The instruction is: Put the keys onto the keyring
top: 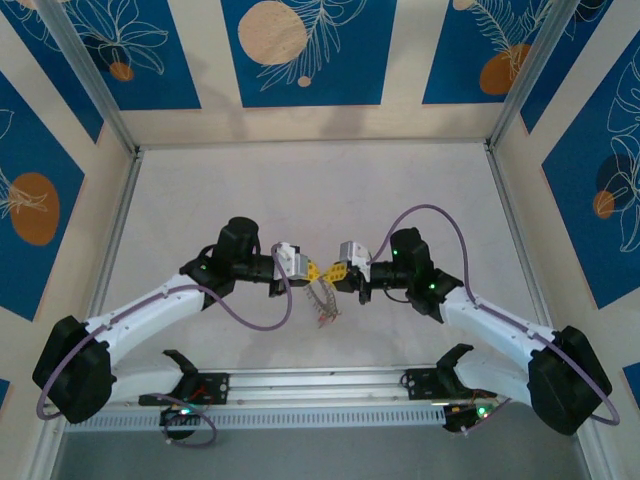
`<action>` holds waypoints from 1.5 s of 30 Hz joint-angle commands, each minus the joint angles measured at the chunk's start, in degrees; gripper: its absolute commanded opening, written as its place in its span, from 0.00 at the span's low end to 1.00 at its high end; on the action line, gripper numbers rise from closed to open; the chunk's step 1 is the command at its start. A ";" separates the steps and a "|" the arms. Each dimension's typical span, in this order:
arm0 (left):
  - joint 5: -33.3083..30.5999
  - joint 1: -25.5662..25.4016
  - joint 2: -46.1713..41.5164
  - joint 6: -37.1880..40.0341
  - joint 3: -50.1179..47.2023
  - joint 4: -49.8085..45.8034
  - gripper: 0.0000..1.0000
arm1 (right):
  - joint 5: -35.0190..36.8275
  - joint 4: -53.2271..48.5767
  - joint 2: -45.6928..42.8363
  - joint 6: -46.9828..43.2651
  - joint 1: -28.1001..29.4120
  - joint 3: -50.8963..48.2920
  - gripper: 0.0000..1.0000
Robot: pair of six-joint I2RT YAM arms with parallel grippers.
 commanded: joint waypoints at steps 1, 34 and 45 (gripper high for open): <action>-2.79 0.50 1.57 2.65 0.10 -4.15 0.00 | -0.92 1.14 -3.28 -1.19 0.44 -0.18 0.00; 5.06 1.79 -1.05 -1.13 -0.56 2.24 0.00 | -0.17 1.02 -5.88 1.38 -1.05 -3.40 0.31; 6.27 1.79 -0.57 -1.17 -0.15 2.05 0.00 | -2.23 0.54 -2.51 0.00 0.32 -0.06 0.40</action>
